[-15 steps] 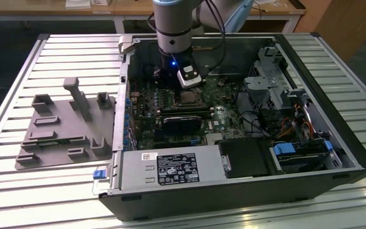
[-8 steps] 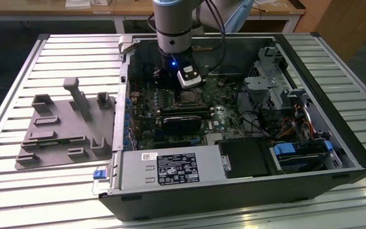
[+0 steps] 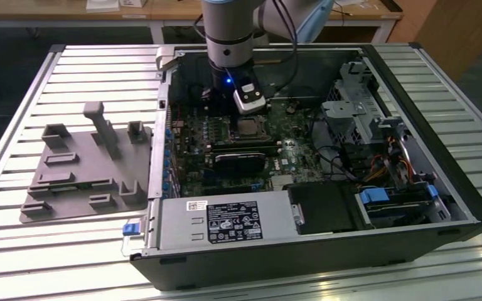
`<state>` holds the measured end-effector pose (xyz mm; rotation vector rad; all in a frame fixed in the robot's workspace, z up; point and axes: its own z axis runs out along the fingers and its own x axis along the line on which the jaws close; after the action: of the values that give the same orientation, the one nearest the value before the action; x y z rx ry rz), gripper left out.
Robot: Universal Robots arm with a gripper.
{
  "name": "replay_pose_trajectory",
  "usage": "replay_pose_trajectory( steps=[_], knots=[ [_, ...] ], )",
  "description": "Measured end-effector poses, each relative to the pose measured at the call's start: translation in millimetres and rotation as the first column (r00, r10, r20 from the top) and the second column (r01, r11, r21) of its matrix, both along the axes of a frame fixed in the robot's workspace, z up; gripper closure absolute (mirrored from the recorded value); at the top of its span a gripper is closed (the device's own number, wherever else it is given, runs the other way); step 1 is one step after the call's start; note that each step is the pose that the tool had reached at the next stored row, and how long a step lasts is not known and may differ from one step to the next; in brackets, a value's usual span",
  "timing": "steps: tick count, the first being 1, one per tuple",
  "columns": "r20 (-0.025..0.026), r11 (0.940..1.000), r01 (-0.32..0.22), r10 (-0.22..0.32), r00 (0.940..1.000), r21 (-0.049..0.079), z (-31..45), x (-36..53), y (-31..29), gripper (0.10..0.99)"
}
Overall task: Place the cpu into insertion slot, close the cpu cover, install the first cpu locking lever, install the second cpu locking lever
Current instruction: 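Close the cpu cover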
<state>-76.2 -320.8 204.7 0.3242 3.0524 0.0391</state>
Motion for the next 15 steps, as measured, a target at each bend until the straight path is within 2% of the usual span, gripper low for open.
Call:
replay_pose_trajectory(
  steps=[4, 7, 15],
  knots=[
    [-0.0001, 1.0, 0.0, 0.0, 1.0, 0.0, 5.8, 0.0, 0.0, 0.984],
    [-0.0001, 1.0, 0.0, 0.0, 1.0, 0.0, 6.0, 0.9, 0.0, 0.984],
    [-0.0001, 1.0, 0.0, 0.0, 1.0, 0.0, 6.1, 16.2, 0.0, 0.984]
  ],
)
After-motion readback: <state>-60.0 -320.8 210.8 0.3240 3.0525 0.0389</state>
